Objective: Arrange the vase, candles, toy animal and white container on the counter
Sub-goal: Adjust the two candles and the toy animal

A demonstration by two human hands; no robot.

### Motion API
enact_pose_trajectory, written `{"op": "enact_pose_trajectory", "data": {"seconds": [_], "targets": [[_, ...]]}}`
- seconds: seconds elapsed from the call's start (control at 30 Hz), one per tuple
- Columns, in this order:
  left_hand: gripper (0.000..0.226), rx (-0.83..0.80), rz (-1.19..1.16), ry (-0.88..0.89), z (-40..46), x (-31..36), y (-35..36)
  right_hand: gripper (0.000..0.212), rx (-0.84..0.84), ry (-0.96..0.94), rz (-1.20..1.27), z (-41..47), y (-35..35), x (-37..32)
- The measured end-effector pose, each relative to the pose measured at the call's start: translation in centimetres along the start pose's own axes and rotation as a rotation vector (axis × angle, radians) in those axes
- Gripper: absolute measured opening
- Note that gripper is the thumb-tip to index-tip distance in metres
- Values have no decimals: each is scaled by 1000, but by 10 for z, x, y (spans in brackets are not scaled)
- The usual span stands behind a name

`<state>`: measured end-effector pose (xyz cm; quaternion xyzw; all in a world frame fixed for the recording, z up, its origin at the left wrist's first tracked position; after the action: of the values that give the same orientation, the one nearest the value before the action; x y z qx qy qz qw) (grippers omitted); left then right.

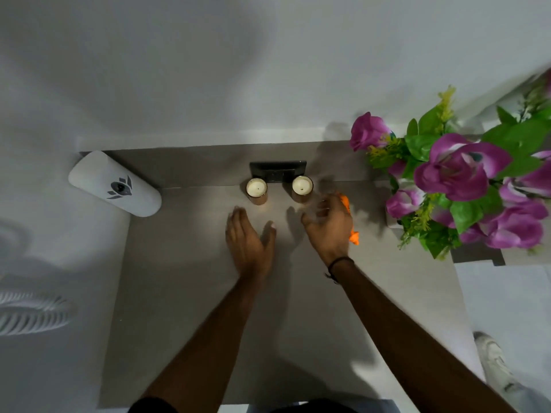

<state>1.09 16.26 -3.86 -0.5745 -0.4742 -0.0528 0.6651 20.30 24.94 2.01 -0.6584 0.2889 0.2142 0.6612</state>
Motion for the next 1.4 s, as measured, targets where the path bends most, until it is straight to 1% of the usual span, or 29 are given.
{"op": "enact_pose_trajectory", "data": {"seconds": [0.07, 0.1, 0.17, 0.23, 0.33, 0.4, 0.63, 0.77, 0.87, 0.97, 1.0, 1.03, 1.07, 1.13, 1.17, 1.23, 1.3, 1.4], "targets": [[88, -67, 220, 108, -41, -14, 15, 34, 86, -47, -69, -9, -22, 13], [88, -92, 306, 163, -56, -20, 22, 34, 134, -41, -111, -9, -33, 22], [89, -116, 370, 220, -68, -28, 28, 31, 222, 7, -160, -6, -50, 37], [89, -120, 400, 226, -66, -28, 28, 29, 223, 54, -148, 0, -53, 46], [89, -111, 435, 234, -65, -27, 29, 27, 177, 92, -115, 7, -43, 51], [89, -110, 447, 239, -66, -27, 29, 28, 187, 114, -100, 11, -42, 50], [89, -115, 451, 231, -65, -26, 27, 28, 183, 103, -146, 24, -40, 49], [89, -129, 452, 226, -64, -28, 28, 38, 142, 90, -149, 21, -39, 53], [89, -130, 453, 232, -64, -27, 28, 46, 223, 106, -71, 5, -49, 62], [87, -123, 448, 247, -66, -26, 27, 35, 264, 139, 18, -33, -58, 92], [86, -120, 452, 252, -66, -26, 27, 31, 273, 170, 24, -47, -62, 108], [86, -119, 458, 253, -66, -26, 27, 31, 278, 214, 24, -59, -69, 125], [87, -118, 462, 252, -66, -27, 27, 37, 280, 271, 21, -67, -76, 142], [87, -117, 464, 251, -66, -27, 28, 63, 292, 391, -18, -68, -92, 173], [87, -114, 466, 253, -66, -27, 28, 77, 291, 435, -36, -62, -98, 181], [88, -108, 476, 259, -67, -27, 27, 94, 281, 473, -17, -39, -107, 184], [87, -106, 485, 262, -68, -26, 27, 100, 256, 486, -14, -16, -111, 182], [87, -112, 493, 262, -68, -27, 28, 89, 193, 517, -63, 3, -110, 179]]}}
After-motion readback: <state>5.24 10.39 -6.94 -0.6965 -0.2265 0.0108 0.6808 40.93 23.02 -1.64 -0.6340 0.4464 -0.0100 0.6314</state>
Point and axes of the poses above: each hand's wrist, its own z-axis towards the middle knuckle, its own y-axis out of the palm, x = y × z, the point moved 7 cm from there along z, towards the middle knuckle, and after that the axes turned 9 degrees about -z, right-handed, at the moved point
